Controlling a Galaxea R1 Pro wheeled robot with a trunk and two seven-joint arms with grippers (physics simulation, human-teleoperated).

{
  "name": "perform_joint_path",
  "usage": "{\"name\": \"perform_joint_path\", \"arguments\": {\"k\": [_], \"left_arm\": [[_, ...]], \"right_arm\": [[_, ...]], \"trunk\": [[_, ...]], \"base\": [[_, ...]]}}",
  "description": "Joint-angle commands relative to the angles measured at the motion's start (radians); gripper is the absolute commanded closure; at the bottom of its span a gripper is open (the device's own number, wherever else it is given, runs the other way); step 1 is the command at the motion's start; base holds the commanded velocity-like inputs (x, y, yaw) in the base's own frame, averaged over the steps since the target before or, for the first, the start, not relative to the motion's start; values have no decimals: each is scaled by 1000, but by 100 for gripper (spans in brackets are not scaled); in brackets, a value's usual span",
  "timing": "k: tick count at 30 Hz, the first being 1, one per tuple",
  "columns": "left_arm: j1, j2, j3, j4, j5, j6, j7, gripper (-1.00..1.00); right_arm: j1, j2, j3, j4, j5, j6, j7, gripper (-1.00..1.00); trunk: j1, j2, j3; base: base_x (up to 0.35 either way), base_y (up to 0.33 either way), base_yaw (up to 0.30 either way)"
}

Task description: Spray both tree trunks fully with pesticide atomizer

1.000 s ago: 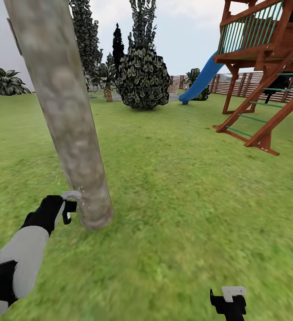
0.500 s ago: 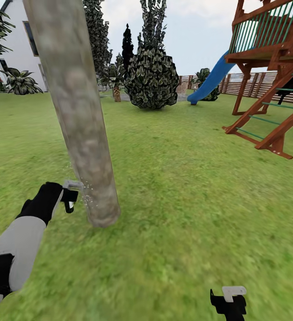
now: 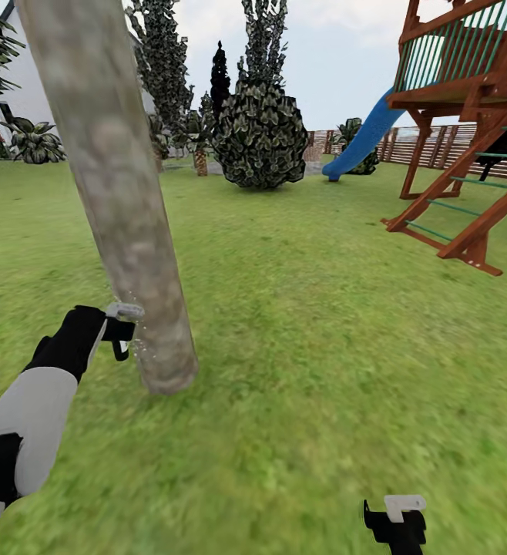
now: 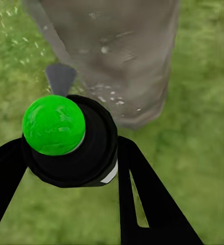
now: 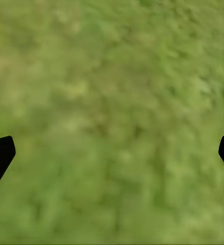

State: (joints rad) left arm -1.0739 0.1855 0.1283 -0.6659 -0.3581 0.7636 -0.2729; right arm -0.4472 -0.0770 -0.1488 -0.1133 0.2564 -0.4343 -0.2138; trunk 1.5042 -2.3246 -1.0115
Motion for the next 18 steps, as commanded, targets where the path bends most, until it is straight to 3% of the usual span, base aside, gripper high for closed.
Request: {"name": "perform_joint_path", "arguments": {"k": [1,7,18], "left_arm": [[0,0,4,-1,-10,3,-9,100],[-1,3,4,-1,-10,3,-9,100],[-3,4,5,-2,-10,17,-9,100]], "right_arm": [[-1,0,-7,1,10,-3,-2,-100],[-1,0,-7,1,10,-3,-2,-100],[-1,0,-6,1,10,-3,-2,-100]], "trunk": [[0,0,-1],[0,0,-1],[0,0,-1]], "base": [[80,-272,0],[81,-272,29],[63,-272,262]]}}
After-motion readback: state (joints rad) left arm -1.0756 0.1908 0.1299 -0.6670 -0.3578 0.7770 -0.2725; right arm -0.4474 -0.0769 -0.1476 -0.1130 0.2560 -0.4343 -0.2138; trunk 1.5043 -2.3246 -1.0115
